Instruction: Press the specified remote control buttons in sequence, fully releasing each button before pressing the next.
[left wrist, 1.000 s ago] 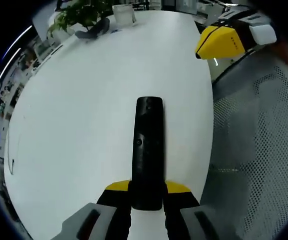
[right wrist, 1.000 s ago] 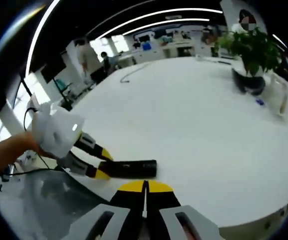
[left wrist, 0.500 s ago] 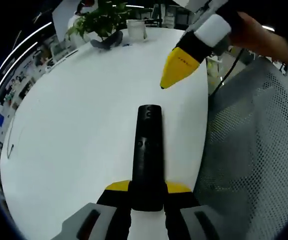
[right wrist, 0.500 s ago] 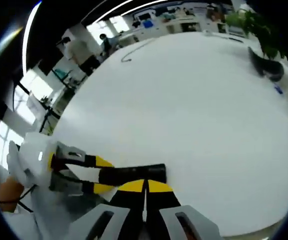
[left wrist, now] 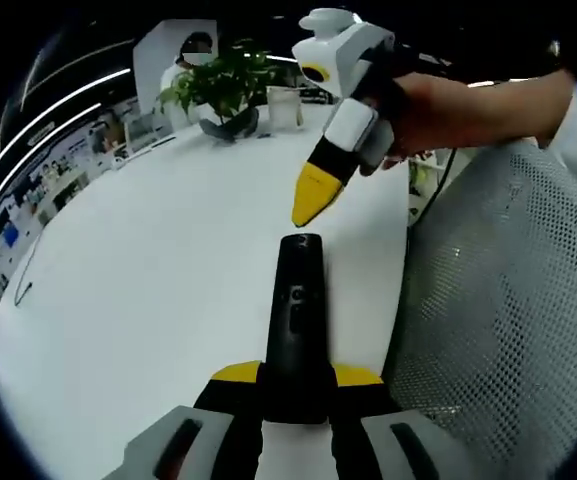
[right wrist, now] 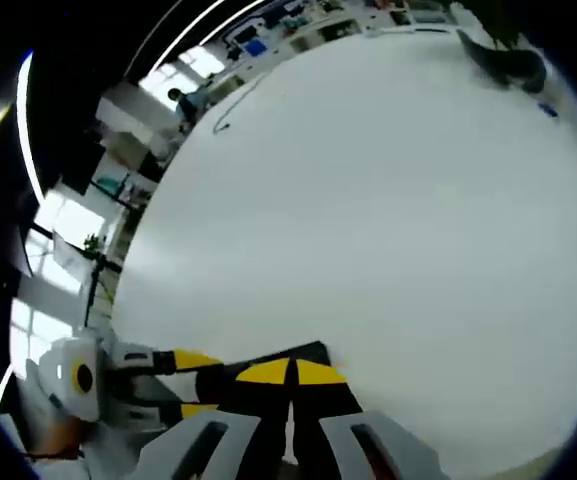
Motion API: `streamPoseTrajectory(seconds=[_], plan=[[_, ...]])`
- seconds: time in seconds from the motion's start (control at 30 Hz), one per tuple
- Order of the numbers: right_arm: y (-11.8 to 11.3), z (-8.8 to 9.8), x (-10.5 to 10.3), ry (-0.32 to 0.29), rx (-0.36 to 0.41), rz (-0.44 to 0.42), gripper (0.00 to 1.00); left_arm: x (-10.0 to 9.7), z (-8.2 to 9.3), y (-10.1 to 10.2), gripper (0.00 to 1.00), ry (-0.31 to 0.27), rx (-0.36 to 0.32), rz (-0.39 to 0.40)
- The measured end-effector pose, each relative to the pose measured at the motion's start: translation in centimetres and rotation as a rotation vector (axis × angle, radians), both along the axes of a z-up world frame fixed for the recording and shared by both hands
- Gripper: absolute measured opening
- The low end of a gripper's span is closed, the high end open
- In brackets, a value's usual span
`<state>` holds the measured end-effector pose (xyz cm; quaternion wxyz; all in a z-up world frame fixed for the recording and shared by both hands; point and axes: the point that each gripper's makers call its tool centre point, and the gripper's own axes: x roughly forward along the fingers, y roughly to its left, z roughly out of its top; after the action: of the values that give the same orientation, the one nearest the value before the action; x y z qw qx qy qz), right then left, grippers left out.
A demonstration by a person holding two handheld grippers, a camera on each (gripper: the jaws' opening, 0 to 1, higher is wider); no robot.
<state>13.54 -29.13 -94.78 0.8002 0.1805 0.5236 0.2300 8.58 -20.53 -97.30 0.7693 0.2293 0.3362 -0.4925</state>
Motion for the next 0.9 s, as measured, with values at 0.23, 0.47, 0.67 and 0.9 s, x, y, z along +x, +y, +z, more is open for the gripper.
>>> streamPoseTrajectory(seconds=[0.23, 0.47, 0.67, 0.9], plan=[[-0.3, -0.5, -0.2, 0.066, 0.047, -0.045, 0.00, 0.1, 0.1, 0.1, 0.24, 0.011, -0.042, -0.006], [0.4, -1.4, -0.7, 0.142, 0.081, -0.054, 0.00, 0.1, 0.1, 0.1, 0.24, 0.002, -0.043, -0.014], [0.5, -1.2, -0.4, 0.108, 0.073, -0.035, 0.00, 0.1, 0.1, 0.0, 0.24, 0.000, -0.039, -0.018], [0.5, -1.3, -0.4, 0.103, 0.079, -0.051, 0.00, 0.1, 0.1, 0.0, 0.24, 0.006, -0.046, -0.010]])
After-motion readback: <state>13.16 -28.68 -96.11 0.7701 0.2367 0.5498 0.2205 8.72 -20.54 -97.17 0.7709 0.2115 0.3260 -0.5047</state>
